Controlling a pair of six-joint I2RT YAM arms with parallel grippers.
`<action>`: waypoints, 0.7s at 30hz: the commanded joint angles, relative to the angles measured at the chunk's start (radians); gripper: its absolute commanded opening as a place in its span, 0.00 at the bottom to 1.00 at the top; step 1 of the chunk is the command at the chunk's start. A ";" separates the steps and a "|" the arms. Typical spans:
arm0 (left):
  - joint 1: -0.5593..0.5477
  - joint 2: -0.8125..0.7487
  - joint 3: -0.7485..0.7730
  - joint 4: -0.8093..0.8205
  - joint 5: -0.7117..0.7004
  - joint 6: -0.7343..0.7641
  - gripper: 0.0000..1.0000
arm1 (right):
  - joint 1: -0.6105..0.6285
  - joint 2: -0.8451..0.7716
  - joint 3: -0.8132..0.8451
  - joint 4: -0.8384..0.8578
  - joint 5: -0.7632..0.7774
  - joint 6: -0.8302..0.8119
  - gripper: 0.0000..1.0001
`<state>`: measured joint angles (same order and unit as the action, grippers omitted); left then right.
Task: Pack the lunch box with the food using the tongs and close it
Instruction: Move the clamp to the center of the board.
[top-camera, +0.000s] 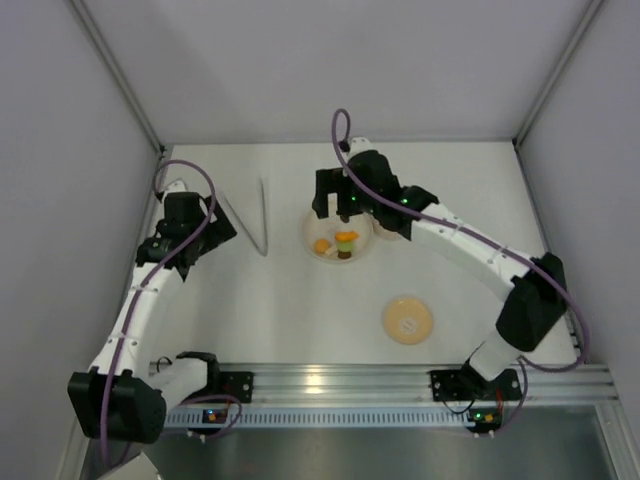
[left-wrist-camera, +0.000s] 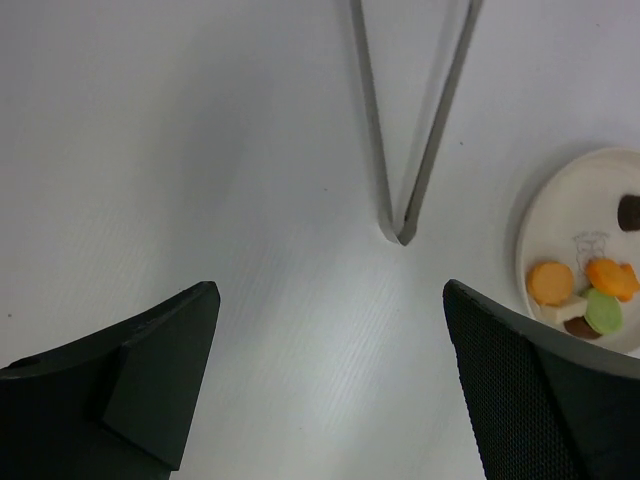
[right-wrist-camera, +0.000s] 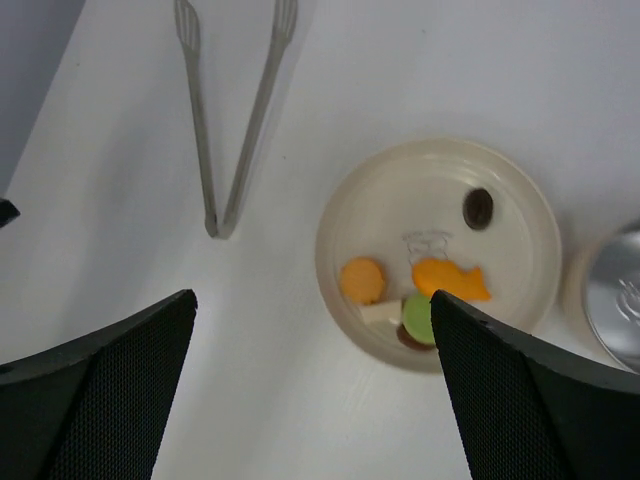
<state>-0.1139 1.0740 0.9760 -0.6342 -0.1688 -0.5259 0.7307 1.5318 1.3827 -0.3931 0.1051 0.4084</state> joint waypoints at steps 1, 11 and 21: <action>0.080 0.009 0.033 -0.033 -0.103 -0.068 0.98 | 0.041 0.198 0.198 0.025 0.004 -0.022 1.00; 0.278 0.066 -0.006 0.004 0.101 -0.128 0.98 | 0.124 0.643 0.568 0.123 -0.001 0.006 1.00; 0.281 0.038 -0.017 0.005 0.083 -0.129 0.98 | 0.216 0.886 0.776 0.161 0.100 -0.025 0.99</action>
<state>0.1604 1.1397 0.9695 -0.6502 -0.0933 -0.6415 0.9222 2.4012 2.0865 -0.3183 0.1631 0.3859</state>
